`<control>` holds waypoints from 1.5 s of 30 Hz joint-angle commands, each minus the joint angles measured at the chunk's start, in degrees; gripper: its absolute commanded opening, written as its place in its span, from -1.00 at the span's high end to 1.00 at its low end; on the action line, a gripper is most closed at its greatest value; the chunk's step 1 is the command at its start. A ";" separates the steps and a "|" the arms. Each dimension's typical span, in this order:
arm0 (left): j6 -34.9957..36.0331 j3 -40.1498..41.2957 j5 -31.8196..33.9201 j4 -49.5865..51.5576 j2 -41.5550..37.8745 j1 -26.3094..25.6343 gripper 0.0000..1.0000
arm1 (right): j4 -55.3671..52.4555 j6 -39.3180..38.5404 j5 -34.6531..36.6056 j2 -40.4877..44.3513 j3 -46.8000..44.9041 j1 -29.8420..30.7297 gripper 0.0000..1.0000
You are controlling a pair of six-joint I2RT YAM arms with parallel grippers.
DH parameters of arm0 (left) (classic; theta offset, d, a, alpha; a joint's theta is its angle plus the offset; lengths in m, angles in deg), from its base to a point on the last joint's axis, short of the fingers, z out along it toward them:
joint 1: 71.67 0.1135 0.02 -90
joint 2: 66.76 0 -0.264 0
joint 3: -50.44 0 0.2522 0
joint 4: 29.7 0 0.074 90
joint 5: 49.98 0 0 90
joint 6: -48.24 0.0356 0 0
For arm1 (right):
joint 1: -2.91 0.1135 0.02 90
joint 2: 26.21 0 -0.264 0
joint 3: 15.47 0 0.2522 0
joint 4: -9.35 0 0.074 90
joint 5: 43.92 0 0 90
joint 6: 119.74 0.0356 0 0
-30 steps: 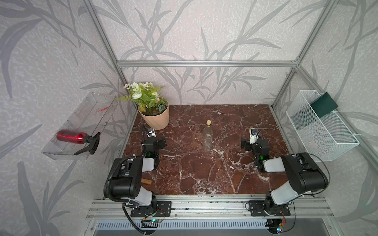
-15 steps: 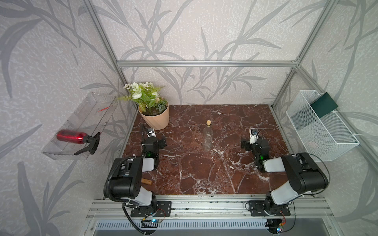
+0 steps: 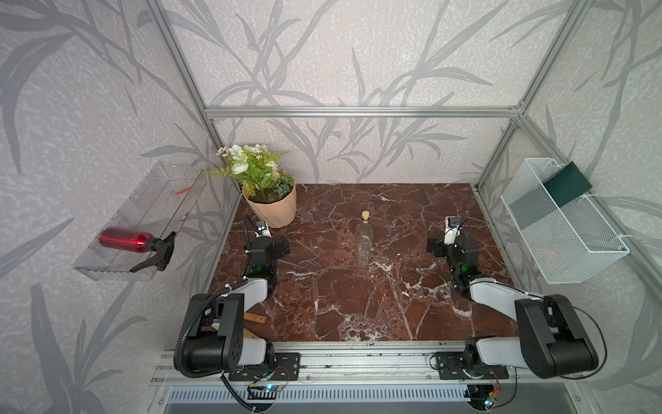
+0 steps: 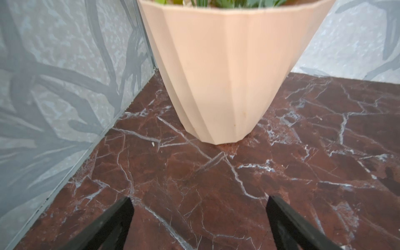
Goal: Remove the label from the bottle
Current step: Move the bottle to the center of the board.
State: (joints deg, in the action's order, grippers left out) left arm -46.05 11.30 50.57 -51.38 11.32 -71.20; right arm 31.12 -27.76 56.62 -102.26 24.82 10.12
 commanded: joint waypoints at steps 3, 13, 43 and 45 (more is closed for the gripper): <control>1.96 -2.77 0.20 7.66 -4.29 -0.38 -0.99 | -15.87 9.37 2.31 4.90 3.39 0.01 -0.98; 1.73 -7.01 -5.00 19.18 -12.65 -0.67 -0.99 | -34.59 14.91 -4.98 4.12 13.05 0.18 -0.98; 6.48 -19.58 -28.78 29.58 -19.14 -23.64 -0.98 | -43.29 5.28 -18.86 5.65 20.98 17.30 -0.98; 6.58 -20.46 -29.35 29.49 -17.53 -24.85 -0.98 | -43.35 5.08 -19.40 5.80 21.31 17.73 -0.98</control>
State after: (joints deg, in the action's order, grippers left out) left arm -41.27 -7.46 23.88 -21.05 -7.70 -94.78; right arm -11.15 -21.46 38.24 -97.12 44.42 27.25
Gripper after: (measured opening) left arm 0.992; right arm 0.991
